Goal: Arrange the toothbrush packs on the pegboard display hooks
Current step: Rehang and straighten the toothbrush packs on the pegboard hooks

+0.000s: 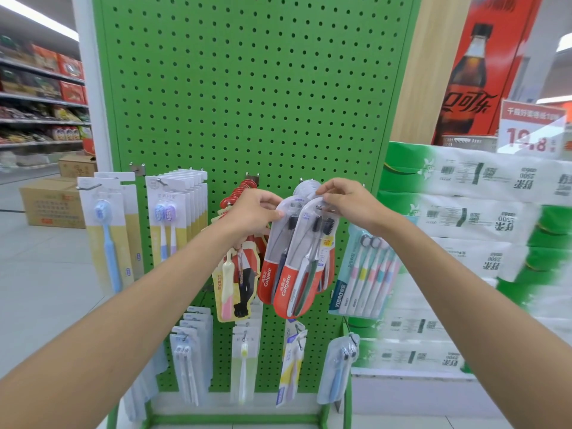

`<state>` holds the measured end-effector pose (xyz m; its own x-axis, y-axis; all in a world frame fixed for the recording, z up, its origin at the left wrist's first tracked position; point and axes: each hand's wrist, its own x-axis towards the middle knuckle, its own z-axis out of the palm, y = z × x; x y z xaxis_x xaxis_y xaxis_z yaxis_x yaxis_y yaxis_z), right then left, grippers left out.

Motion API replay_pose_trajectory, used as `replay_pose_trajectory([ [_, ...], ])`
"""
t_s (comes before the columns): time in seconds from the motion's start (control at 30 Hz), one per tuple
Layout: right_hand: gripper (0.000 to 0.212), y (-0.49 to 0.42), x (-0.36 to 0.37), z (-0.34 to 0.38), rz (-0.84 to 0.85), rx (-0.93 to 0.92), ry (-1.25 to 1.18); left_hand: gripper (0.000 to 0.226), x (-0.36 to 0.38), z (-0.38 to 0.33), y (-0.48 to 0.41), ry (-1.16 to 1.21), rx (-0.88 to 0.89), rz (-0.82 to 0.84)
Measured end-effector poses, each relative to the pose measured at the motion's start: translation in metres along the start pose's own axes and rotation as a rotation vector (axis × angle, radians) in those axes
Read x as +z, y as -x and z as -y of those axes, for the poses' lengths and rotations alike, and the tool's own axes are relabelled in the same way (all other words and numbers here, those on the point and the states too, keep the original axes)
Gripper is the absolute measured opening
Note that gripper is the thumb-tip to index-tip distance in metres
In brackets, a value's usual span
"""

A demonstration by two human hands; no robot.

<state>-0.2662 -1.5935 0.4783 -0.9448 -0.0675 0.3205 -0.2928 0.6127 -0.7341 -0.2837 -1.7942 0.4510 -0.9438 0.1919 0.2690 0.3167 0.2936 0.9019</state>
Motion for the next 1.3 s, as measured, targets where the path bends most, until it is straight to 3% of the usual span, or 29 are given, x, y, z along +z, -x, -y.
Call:
replay_pose_trajectory([
  [0.27, 0.035, 0.004, -0.001, 0.003, 0.071, 0.020, 0.042, 0.011, 0.001, 0.003, -0.001, 0.081, -0.051, 0.018],
  [0.53, 0.033, 0.004, -0.004, 0.001, 0.077, -0.034, 0.073, 0.010, 0.003, 0.004, -0.007, 0.085, -0.048, 0.006],
  [0.8, 0.032, 0.006, -0.004, 0.001, 0.065, -0.060, 0.104, 0.015, 0.009, 0.018, -0.012, 0.234, -0.038, -0.067],
  [1.13, 0.028, -0.003, -0.013, -0.008, -0.073, -0.076, 0.193, 0.023, 0.020, 0.003, -0.028, 0.130, -0.026, 0.099],
  [1.3, 0.028, -0.007, -0.018, -0.003, -0.041, -0.090, 0.285, 0.017, 0.019, -0.011, -0.030, -0.048, 0.035, 0.220],
])
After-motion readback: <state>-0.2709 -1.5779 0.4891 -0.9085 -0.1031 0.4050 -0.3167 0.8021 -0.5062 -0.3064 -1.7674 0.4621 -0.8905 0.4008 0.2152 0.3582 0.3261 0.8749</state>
